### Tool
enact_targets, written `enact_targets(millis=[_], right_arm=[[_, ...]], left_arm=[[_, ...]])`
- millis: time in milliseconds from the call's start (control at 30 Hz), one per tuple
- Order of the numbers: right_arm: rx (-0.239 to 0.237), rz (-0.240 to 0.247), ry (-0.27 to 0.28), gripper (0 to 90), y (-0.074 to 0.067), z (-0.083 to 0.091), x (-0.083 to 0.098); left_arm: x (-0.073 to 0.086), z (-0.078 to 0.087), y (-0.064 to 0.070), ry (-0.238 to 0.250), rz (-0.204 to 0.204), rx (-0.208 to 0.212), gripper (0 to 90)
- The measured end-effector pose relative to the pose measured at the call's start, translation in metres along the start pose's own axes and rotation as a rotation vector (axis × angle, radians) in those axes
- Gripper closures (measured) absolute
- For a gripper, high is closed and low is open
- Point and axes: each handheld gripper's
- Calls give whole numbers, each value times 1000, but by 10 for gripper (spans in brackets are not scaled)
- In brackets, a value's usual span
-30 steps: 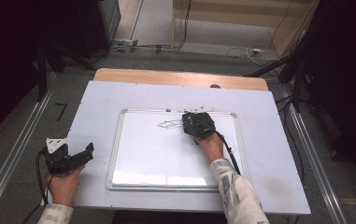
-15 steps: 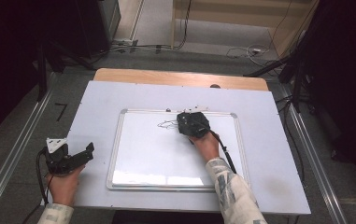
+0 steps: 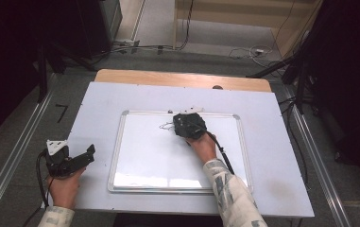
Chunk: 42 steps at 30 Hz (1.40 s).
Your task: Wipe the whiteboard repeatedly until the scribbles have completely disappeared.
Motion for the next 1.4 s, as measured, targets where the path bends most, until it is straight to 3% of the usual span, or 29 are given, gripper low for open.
enact_targets(millis=[467, 1400], right_arm=[[-24, 28, 1, 391, -17, -5, -5], [-86, 93, -3, 390, -65, -17, -20]], left_arm=[[0, 0, 0, -2, 0, 0, 87], [0, 0, 0, 2, 2, 2, 88]])
Point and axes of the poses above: each handheld gripper's, and its own axes: z roughly backward along the jaws, x roughly out of its underside, y roughly to its right, and after that the axes turned 3 degrees about y, right-handed
